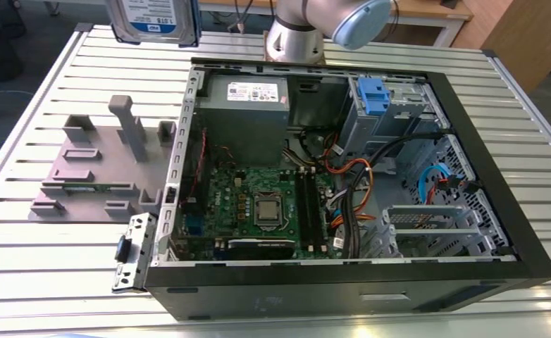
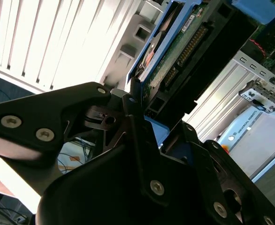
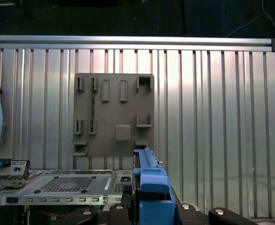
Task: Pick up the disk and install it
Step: 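Pick up the disk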
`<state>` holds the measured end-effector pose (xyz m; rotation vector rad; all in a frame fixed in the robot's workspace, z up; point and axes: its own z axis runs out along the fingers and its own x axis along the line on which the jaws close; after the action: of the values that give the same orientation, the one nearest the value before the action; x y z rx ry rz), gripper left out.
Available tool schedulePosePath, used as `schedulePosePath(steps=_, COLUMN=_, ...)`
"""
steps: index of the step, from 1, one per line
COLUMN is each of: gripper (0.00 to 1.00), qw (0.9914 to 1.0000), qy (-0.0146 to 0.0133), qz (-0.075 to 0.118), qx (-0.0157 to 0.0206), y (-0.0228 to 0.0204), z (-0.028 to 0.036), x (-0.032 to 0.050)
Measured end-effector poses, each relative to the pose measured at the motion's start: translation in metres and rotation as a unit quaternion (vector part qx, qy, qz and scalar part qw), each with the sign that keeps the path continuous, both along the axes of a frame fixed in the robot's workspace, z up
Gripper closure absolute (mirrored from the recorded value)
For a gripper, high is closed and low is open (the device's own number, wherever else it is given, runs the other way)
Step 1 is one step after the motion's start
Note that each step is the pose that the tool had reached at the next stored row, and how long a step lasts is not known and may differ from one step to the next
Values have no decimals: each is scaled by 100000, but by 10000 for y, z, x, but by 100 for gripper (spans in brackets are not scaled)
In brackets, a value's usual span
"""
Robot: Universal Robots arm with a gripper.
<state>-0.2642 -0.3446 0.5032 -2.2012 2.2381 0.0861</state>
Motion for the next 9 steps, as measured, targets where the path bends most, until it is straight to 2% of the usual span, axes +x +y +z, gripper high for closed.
schedulePosePath(steps=9, gripper=63, qw=100000, qy=1, qz=1, qx=1, y=0, z=0, x=86)
